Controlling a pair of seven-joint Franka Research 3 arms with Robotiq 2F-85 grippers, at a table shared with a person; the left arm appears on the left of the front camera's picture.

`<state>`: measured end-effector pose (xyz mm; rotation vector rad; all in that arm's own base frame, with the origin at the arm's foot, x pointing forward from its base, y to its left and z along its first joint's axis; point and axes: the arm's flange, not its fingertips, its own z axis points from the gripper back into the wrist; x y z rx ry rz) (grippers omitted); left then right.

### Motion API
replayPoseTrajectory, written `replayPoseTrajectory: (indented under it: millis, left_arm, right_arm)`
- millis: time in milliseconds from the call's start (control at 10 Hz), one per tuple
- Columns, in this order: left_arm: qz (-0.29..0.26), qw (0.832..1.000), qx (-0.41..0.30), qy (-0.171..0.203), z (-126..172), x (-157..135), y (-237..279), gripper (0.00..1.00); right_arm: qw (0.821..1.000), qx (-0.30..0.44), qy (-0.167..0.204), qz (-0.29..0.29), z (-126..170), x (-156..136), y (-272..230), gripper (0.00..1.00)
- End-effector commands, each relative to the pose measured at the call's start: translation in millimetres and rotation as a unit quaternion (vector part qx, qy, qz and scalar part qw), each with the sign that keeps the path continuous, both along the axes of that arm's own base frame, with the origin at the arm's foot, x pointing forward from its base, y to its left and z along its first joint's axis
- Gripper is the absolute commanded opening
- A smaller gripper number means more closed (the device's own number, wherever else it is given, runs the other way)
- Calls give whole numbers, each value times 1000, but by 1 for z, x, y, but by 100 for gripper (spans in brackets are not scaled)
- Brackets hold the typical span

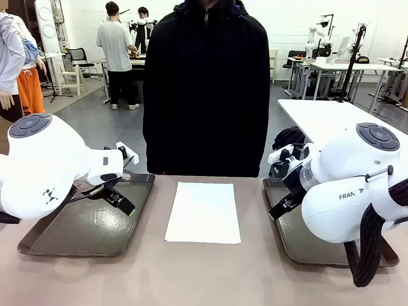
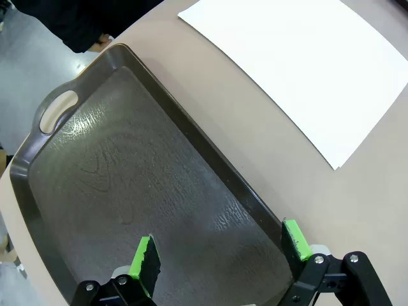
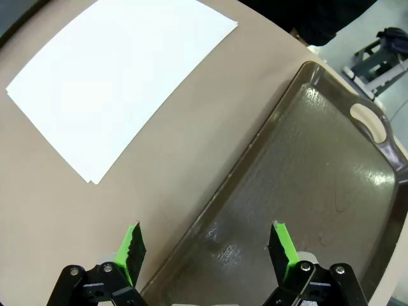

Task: Sort the A4 documents.
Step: Receive the A4 Paper.

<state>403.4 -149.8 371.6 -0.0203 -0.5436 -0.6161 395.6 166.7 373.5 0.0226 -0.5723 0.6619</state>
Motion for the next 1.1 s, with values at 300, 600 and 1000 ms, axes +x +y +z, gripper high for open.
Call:
replayPoseTrajectory:
  millis: [300, 600, 1000]
  left_arm:
    - [-34, 998, -21, -58, 48, -23, 45, 100]
    - [-70, 991, -75, -84, 80, -45, 107, 100]
    - [-83, 986, -122, -81, 92, -61, 157, 100]
  right_arm:
    - [998, 21, -55, 37, 58, -36, -34, 100]
    - [995, 81, -44, 46, 104, -57, -89, 100]
    - [978, 160, -28, 133, 134, -80, -134, 100]
